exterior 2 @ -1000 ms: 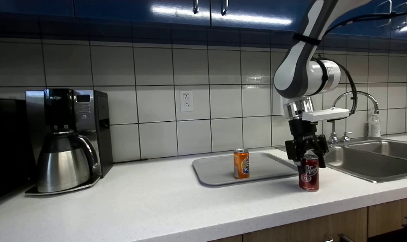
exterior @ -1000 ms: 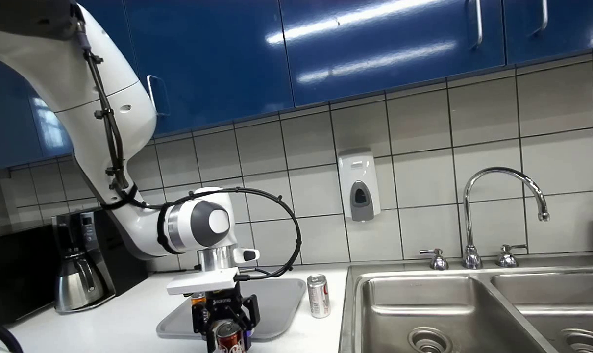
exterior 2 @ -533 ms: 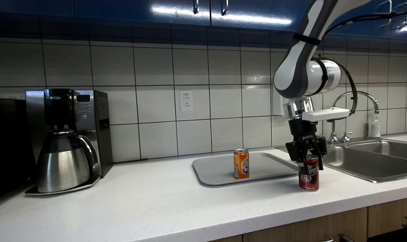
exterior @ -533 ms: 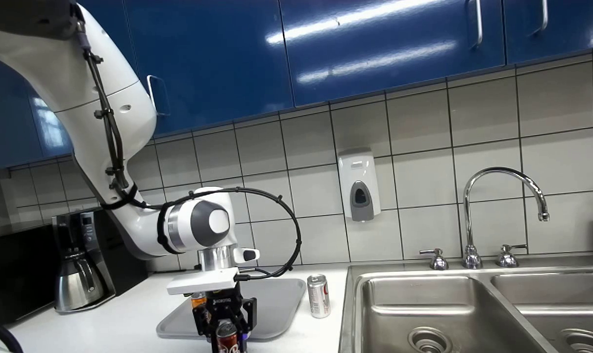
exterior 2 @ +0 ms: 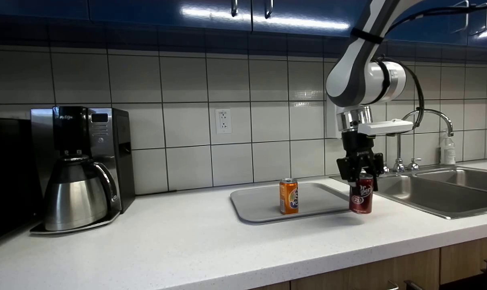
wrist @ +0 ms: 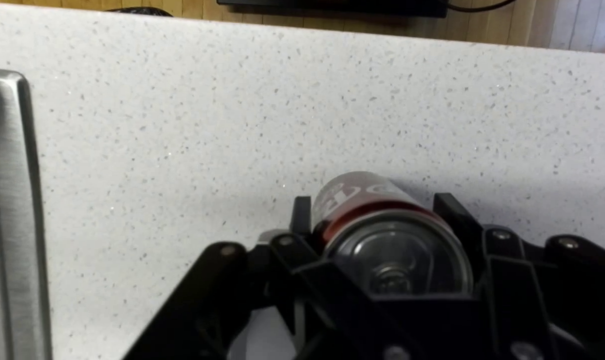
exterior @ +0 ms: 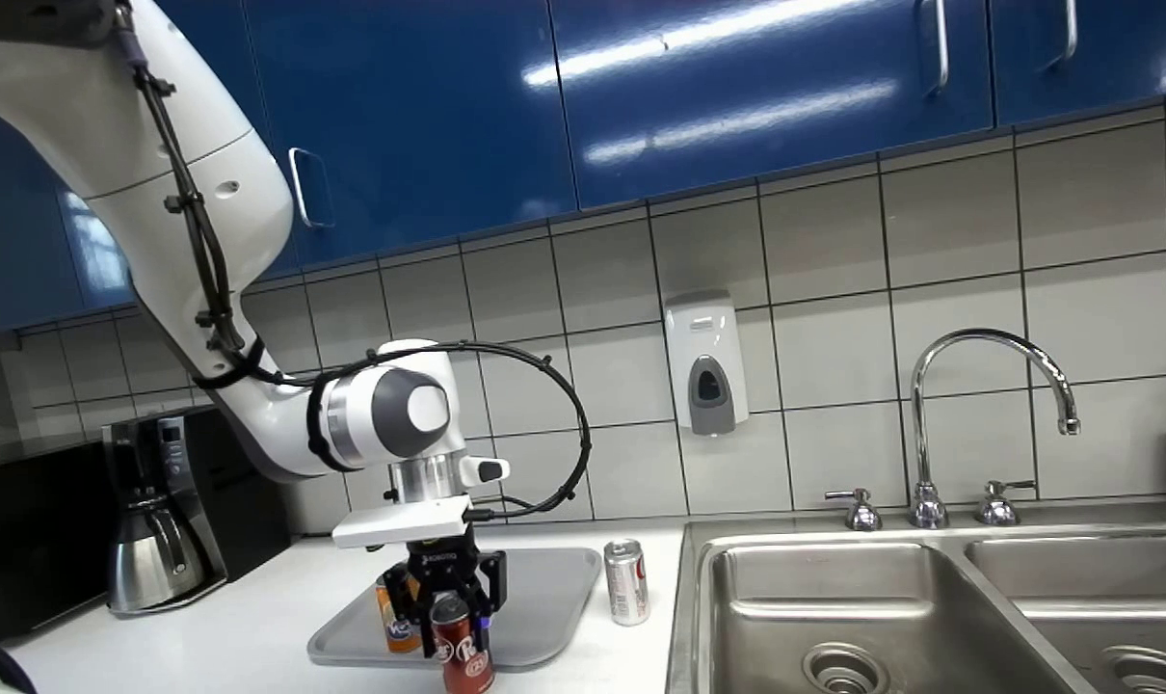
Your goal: Shift the two cans to the tray
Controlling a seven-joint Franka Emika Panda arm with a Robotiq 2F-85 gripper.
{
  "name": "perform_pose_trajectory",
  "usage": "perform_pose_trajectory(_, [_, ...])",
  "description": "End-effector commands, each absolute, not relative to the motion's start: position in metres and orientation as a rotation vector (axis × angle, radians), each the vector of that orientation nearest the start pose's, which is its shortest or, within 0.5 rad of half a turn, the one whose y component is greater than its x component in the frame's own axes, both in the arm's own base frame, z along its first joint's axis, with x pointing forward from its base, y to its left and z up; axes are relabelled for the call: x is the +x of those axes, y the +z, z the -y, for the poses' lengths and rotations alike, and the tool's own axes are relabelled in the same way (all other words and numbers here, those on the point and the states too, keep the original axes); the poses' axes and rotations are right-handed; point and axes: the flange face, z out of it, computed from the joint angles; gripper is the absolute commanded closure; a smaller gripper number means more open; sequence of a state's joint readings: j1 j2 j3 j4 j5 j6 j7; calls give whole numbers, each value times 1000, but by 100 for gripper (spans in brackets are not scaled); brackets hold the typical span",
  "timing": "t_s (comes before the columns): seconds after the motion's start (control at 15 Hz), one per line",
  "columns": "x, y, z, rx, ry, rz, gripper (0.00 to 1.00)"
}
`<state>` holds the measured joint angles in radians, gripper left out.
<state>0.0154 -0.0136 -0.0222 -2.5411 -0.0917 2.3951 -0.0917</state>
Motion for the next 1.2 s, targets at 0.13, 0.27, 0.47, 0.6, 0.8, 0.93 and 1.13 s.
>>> perform_pose_trajectory(0.13, [474,285,-8,-3141,150,279,62])
perform_pose_trajectory(0.27, [488,286,-15,-3129,133,277,62])
perform_pose_trajectory(0.47, [512,285,-24,-3127,111,269,62])
perform_pose_trajectory(0.6, [529,279,-28,-3130,127,282,62])
perform_pose_trajectory(0.8, [548,266,-30,-3137,164,287,62])
perform_pose_trajectory(0.93, [557,257,-33,-3140,206,289,62])
perform_pose_trajectory(1.13, [566,248,-39,-3132,241,302,62])
